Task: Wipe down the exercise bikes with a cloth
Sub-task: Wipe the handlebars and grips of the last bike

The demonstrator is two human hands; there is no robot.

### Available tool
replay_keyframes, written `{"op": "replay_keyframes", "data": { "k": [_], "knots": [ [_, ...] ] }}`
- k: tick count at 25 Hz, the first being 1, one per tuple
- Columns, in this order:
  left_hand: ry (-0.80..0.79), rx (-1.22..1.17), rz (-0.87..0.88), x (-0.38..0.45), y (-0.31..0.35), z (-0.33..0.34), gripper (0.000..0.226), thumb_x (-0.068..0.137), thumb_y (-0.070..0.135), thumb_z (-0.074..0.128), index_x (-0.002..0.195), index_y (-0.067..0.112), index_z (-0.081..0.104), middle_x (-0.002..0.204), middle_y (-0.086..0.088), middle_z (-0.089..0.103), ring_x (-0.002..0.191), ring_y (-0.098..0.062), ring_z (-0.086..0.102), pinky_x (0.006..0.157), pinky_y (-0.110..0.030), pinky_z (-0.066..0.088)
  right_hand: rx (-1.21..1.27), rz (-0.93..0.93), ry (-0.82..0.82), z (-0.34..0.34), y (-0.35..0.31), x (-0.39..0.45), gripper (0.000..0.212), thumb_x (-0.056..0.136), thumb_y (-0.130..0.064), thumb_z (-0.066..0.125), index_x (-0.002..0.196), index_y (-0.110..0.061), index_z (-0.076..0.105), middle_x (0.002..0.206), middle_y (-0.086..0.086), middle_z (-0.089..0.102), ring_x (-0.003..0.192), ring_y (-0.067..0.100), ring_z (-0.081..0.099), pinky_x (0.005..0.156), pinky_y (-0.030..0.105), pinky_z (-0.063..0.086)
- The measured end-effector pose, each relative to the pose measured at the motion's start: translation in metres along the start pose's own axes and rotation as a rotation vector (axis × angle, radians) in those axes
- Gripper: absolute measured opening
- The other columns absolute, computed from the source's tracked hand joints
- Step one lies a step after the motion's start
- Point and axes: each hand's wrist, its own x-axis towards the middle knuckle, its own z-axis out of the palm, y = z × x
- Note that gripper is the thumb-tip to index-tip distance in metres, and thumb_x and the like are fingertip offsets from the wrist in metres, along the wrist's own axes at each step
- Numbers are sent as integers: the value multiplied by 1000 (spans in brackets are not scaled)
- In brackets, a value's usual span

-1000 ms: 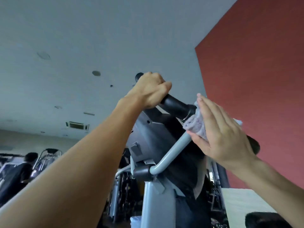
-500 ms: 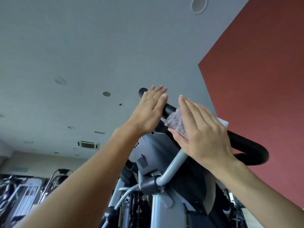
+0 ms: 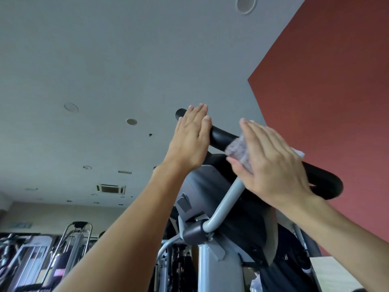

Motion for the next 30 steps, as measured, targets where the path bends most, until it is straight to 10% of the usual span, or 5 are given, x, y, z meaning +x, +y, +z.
{"op": "replay_keyframes", "data": {
  "k": [24, 30],
  "knots": [
    [-40, 295, -113, 1, 9, -7, 56, 111, 40, 11, 163, 22, 19, 169, 9, 19, 155, -7, 11, 128, -44, 5, 157, 161, 83, 5, 0, -1, 59, 98, -49, 51, 136, -4, 59, 122, 9, 70, 106, 30, 66, 92, 39, 49],
    [172, 454, -7, -9, 34, 4, 42, 112, 30, 23, 129, 19, 59, 139, 2, 58, 129, -21, 49, 109, -32, 24, 168, -6, 67, 2, 40, -23, 68, 101, -57, 49, 143, -4, 53, 138, 8, 63, 119, 24, 63, 97, 33, 49]
  ]
}}
